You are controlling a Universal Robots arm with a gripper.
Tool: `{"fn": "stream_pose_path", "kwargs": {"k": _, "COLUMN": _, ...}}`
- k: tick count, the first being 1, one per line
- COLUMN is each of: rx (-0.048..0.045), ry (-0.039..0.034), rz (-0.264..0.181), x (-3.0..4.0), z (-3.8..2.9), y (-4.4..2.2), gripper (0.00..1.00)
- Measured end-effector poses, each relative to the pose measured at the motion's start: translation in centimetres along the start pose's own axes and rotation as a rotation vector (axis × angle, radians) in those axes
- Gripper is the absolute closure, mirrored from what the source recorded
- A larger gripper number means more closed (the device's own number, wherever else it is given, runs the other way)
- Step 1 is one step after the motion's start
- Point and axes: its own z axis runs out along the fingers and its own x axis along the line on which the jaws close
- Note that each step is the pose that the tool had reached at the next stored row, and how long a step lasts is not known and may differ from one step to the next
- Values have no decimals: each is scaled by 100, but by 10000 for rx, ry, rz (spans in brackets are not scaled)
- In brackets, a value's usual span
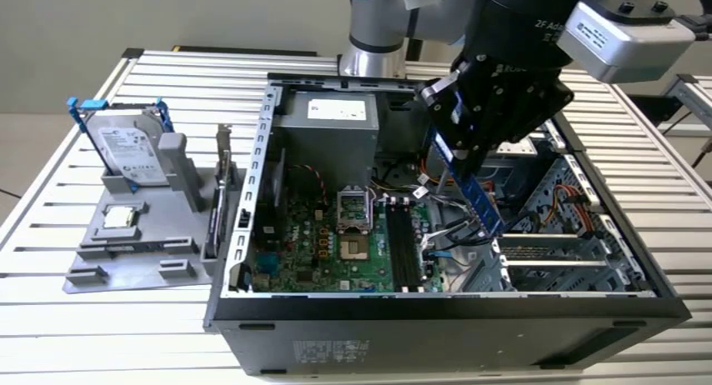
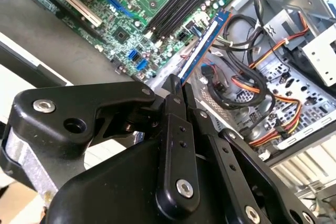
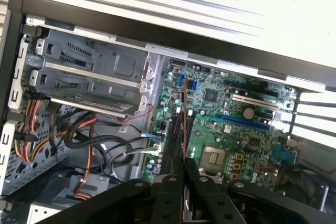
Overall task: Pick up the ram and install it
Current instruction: 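Insert the ram into the slot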
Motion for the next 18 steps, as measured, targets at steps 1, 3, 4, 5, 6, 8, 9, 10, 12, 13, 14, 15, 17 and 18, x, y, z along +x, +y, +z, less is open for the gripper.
{"fn": "stream_pose_path", "kwargs": {"k": 1, "rx": -4, "ry": -4, "rz": 94, "x": 0, "z": 0, "y": 0, "gripper": 100}}
{"fn": "stream_pose_path", "kwargs": {"k": 3, "rx": -13, "ry": -15, "rz": 295, "x": 1, "z": 0, "y": 0, "gripper": 100}}
{"fn": "stream_pose_path", "kwargs": {"k": 4, "rx": -18, "ry": -20, "rz": 393, "x": 1, "z": 0, "y": 0, "gripper": 100}}
{"fn": "stream_pose_path", "kwargs": {"k": 5, "rx": -23, "ry": -25, "rz": 495, "x": 2, "z": 0, "y": 0, "gripper": 100}}
{"fn": "stream_pose_path", "kwargs": {"k": 6, "rx": -30, "ry": -30, "rz": 601, "x": 2, "z": 0, "y": 1, "gripper": 100}}
{"fn": "stream_pose_path", "kwargs": {"k": 8, "rx": -41, "ry": -40, "rz": 797, "x": 2, "z": 0, "y": 1, "gripper": 100}}
{"fn": "stream_pose_path", "kwargs": {"k": 9, "rx": -47, "ry": -45, "rz": 891, "x": 3, "z": 0, "y": 1, "gripper": 100}}
{"fn": "stream_pose_path", "kwargs": {"k": 10, "rx": -54, "ry": -50, "rz": 984, "x": 3, "z": 0, "y": 1, "gripper": 100}}
{"fn": "stream_pose_path", "kwargs": {"k": 12, "rx": -65, "ry": -59, "rz": 1160, "x": 4, "z": 0, "y": 1, "gripper": 100}}
{"fn": "stream_pose_path", "kwargs": {"k": 13, "rx": -73, "ry": -65, "rz": 1257, "x": 5, "z": 0, "y": 1, "gripper": 100}}
{"fn": "stream_pose_path", "kwargs": {"k": 14, "rx": -81, "ry": -69, "rz": 1335, "x": 5, "z": 0, "y": 1, "gripper": 100}}
{"fn": "stream_pose_path", "kwargs": {"k": 15, "rx": -89, "ry": -73, "rz": 1402, "x": 6, "z": 0, "y": 1, "gripper": 100}}
{"fn": "stream_pose_path", "kwargs": {"k": 17, "rx": -95, "ry": -76, "rz": 1420, "x": 7, "z": -1, "y": -1, "gripper": 100}}
{"fn": "stream_pose_path", "kwargs": {"k": 18, "rx": -95, "ry": -76, "rz": 1421, "x": 7, "z": -1, "y": -1, "gripper": 100}}
